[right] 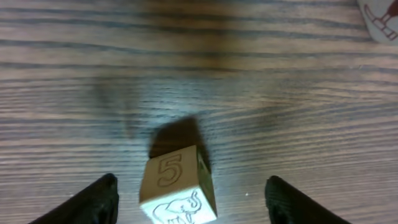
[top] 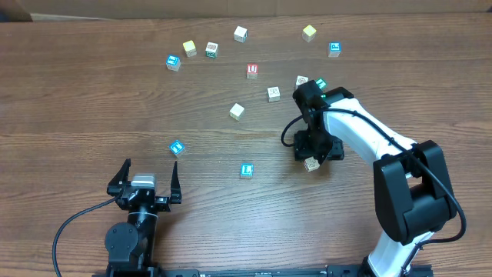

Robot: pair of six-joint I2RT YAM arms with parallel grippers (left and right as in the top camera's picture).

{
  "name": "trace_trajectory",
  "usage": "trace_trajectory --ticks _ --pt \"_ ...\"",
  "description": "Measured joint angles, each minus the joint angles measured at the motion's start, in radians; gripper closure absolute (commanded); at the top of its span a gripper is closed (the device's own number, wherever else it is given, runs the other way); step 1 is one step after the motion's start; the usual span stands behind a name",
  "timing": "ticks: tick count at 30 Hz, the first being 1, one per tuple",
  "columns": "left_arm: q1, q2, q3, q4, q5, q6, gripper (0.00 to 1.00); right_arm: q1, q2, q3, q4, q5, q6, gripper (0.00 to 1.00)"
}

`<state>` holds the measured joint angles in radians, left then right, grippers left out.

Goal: Form a horizontal line
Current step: 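Move the right gripper right and grasp the number 5 elephant block, then place the 5 block to the right of the L block, release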

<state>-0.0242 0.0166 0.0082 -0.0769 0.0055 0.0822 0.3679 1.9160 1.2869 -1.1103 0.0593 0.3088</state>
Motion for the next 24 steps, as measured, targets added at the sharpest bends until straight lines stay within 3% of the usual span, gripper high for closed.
trace_trajectory --ticks 3,9,24 --pt "0.000 0.000 0.000 0.000 0.000 0.000 0.01 0.000 0.000 -0.015 0.000 -0.008 0.000 0.41" --pt "0.000 0.000 0.000 0.000 0.000 0.000 0.00 0.000 0.000 -0.019 0.006 -0.081 -0.002 0.63" --pt "0.000 0.000 0.000 0.000 0.000 0.000 0.00 0.031 0.000 -0.019 0.114 -0.340 0.013 0.65"
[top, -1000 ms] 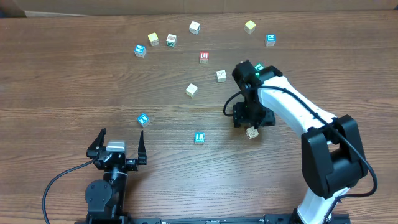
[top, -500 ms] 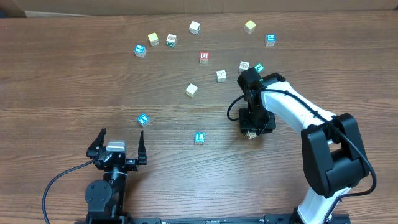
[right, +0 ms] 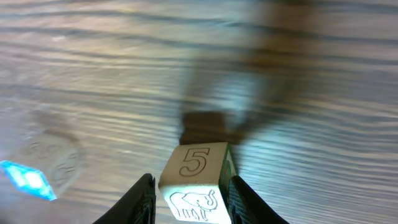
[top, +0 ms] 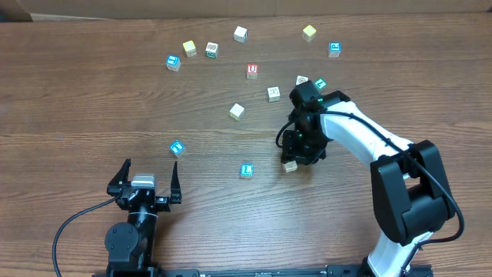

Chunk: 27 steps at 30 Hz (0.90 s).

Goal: Form a horizontal line
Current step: 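Place the 5 block to the right of the L block, release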

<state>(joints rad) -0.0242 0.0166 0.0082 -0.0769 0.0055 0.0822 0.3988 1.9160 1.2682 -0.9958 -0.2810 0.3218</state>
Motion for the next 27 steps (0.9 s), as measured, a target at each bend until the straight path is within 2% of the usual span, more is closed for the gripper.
trace_trajectory --ticks 6,13,27 --pt "0.000 0.000 0.000 0.000 0.000 0.000 0.00 0.066 0.000 0.000 0.035 -0.042 0.040 0.63" --pt "0.000 0.000 0.000 0.000 0.000 0.000 0.00 0.120 0.000 0.000 0.084 -0.061 0.102 0.55" --pt "0.000 0.000 0.000 0.000 0.000 0.000 0.00 0.125 0.000 0.000 0.127 -0.124 0.217 0.43"
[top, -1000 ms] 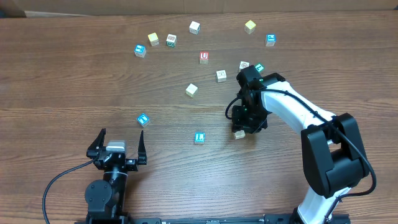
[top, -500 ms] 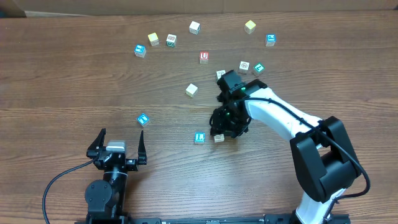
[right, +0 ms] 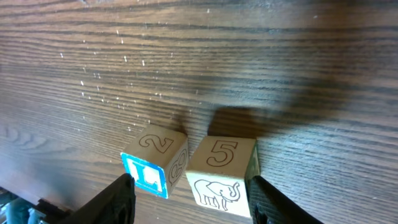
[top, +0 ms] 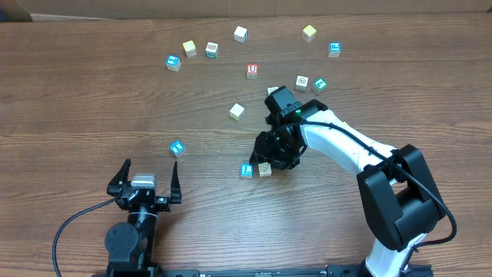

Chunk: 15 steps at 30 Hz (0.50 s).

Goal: Form a horizontal line
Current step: 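Place the 5 block to the right of the L block, release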

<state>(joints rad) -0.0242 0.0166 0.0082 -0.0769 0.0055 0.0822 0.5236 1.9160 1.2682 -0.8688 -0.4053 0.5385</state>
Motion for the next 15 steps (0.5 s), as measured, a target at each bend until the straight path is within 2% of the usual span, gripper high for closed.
trace_trajectory --ticks 15 --pt "0.000 0.000 0.000 0.000 0.000 0.000 0.00 0.000 0.000 0.000 0.031 -0.056 0.073 0.39"
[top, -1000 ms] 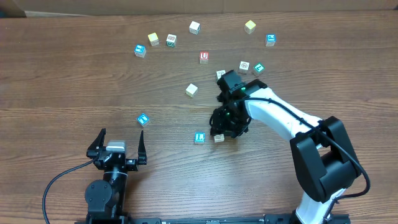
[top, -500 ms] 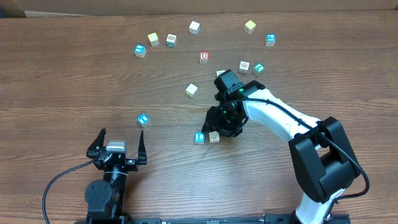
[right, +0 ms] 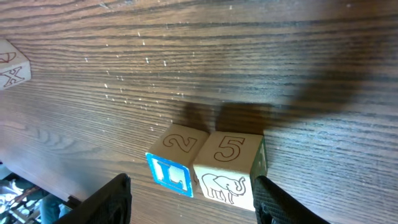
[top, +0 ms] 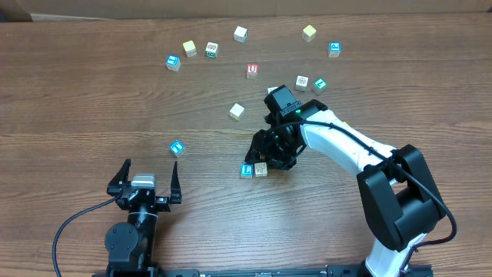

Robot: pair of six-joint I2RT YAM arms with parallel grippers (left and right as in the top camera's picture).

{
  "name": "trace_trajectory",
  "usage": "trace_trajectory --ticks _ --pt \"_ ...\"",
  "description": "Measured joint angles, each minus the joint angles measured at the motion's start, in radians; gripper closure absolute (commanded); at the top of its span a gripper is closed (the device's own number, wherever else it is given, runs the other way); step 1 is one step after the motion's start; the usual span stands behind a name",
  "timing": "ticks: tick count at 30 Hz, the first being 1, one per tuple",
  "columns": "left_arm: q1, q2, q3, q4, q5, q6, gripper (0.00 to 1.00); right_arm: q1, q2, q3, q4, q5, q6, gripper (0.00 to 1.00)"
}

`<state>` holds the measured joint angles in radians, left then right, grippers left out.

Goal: Form a horizontal line

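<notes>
Two blocks sit side by side and touching on the wooden table (top: 92,115): a blue "L" block with a "2" on top (right: 177,158) (top: 246,171) and, to its right, a tan "5" block with an elephant (right: 230,168) (top: 261,169). My right gripper (right: 193,202) (top: 269,158) stands open low over them, with both blocks between its fingers (right: 109,199); one finger stands close against the "5" block's outer side. Near the front edge my left gripper (top: 146,181) rests open and holds nothing.
Another blue block (top: 177,147) lies left of the pair and a cream one (top: 237,111) behind it. Several more blocks are scattered across the back, among them a red "U" (top: 252,70). An "X" block (right: 9,68) shows at the wrist view's edge.
The "5" block stood a small gap to the right of the "L" block; now the two touch. My right gripper is still open and has shifted slightly left.
My right gripper was open around the "5" block at the right of the table. Then it was shut on that block, further left. Then the block stood on the table just beside the "L" block with the gripper open, and now it touches it.
</notes>
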<state>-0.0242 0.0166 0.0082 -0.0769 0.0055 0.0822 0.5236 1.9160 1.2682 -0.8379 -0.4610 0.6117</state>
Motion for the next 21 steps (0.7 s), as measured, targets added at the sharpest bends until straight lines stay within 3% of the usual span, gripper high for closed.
trace_trajectory --ticks 18,21 --pt "0.000 0.000 0.000 0.000 0.000 0.000 0.01 0.003 0.000 0.000 0.014 -0.006 0.088 0.38" --pt "0.000 0.000 0.000 0.000 0.000 0.000 0.00 0.009 0.000 0.000 0.014 -0.007 0.092 0.34"
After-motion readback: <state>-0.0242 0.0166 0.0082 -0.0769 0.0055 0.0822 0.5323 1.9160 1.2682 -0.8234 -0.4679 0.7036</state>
